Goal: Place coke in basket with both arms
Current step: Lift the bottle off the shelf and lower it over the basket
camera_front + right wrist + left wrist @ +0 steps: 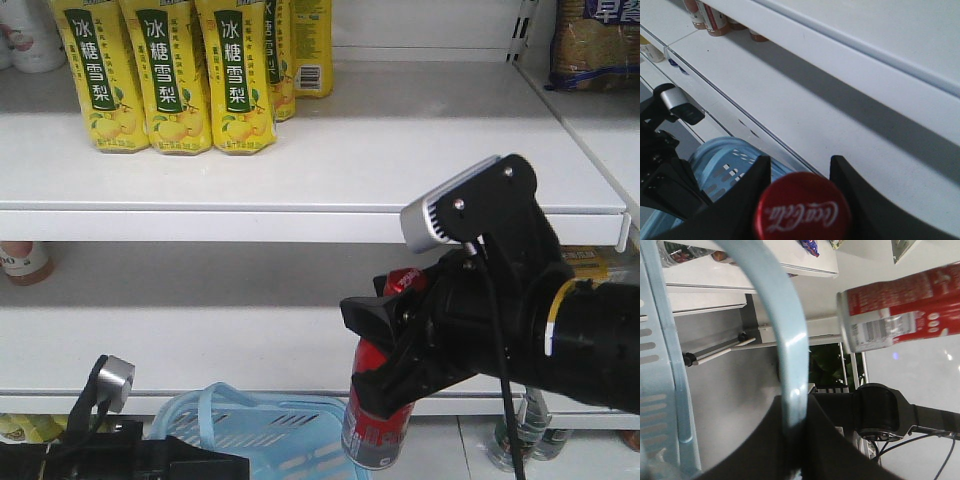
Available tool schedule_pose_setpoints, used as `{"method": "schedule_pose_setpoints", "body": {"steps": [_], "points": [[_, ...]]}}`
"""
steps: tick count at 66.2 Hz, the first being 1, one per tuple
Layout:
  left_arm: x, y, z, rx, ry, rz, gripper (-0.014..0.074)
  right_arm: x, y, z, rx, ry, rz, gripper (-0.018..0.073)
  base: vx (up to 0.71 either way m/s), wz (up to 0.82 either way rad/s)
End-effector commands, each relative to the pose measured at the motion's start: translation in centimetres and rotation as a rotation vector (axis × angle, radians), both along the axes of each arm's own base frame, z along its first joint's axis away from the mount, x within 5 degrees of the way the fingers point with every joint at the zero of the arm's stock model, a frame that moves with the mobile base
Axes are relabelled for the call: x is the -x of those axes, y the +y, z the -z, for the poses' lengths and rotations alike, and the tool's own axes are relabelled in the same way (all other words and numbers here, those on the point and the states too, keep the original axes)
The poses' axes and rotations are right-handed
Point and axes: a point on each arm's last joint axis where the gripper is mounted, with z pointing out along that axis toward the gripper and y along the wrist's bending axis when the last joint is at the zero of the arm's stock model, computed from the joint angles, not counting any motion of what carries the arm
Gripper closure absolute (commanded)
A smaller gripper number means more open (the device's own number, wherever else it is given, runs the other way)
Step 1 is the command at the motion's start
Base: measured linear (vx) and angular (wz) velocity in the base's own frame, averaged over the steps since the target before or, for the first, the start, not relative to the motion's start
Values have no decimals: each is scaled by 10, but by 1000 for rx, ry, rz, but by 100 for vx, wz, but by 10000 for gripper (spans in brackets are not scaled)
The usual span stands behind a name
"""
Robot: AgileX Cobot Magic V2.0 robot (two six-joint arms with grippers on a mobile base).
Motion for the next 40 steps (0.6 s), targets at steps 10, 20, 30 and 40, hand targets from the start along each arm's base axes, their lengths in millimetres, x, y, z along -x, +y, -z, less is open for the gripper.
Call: {"method": "schedule_pose_setpoints", "body": {"steps": [10,20,30,40], "points": [[3,-5,-28,244,-69,46,603,-14,13,30,-101,26,55,564,0,0],[3,-5,-28,244,-69,46,603,-26,23,59,-117,117,106,564,0,0],[3,-5,-28,244,-69,46,603,-38,33,80,-176,207,191,562,0,0],[3,-5,-28,244,-69,46,603,-47,41,107,-181,317,267,559,0,0]]}}
